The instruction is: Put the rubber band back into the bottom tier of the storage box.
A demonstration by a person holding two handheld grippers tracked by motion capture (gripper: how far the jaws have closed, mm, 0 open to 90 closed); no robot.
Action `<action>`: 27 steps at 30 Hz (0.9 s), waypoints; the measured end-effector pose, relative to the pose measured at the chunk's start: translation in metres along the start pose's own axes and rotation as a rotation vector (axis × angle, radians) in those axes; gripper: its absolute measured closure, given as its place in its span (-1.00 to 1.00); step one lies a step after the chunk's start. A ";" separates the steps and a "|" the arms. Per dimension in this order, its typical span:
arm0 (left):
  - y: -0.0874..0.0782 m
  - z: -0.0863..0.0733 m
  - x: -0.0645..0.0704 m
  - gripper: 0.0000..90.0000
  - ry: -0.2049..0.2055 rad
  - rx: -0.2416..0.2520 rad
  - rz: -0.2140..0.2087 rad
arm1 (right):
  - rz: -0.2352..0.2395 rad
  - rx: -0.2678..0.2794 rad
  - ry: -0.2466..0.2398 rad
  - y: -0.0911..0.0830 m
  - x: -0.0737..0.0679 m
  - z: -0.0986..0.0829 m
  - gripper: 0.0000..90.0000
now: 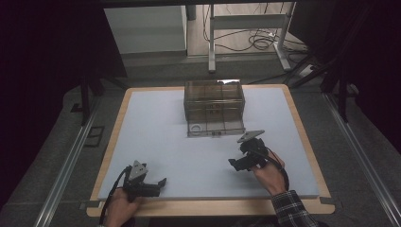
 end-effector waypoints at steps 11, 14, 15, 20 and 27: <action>0.000 0.000 0.000 -1.00 0.004 -0.004 0.000 | -0.004 -0.018 0.001 -0.001 0.002 -0.007 -0.80; 0.000 0.000 0.000 -1.00 0.001 -0.001 0.000 | -0.009 -0.023 0.006 -0.002 0.003 -0.009 -0.80; 0.000 0.000 0.000 -1.00 0.004 -0.003 0.000 | -0.008 -0.023 0.006 -0.003 0.003 -0.009 -0.80; 0.000 0.000 0.000 -1.00 0.000 -0.001 0.000 | -0.013 -0.029 0.014 -0.004 0.005 -0.012 -0.80; 0.000 0.000 0.000 -1.00 0.000 -0.002 -0.001 | -0.021 -0.042 0.025 -0.006 0.008 -0.017 -0.80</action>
Point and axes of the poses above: each handheld gripper's, and its own axes: y roughly forward along the jaws, z roughly out of its top, x roughly to its right, the point moved 5 cm from there along y, roughly forward along the jaws, and after that the axes turned 11 degrees about y, right-handed, at the moved point
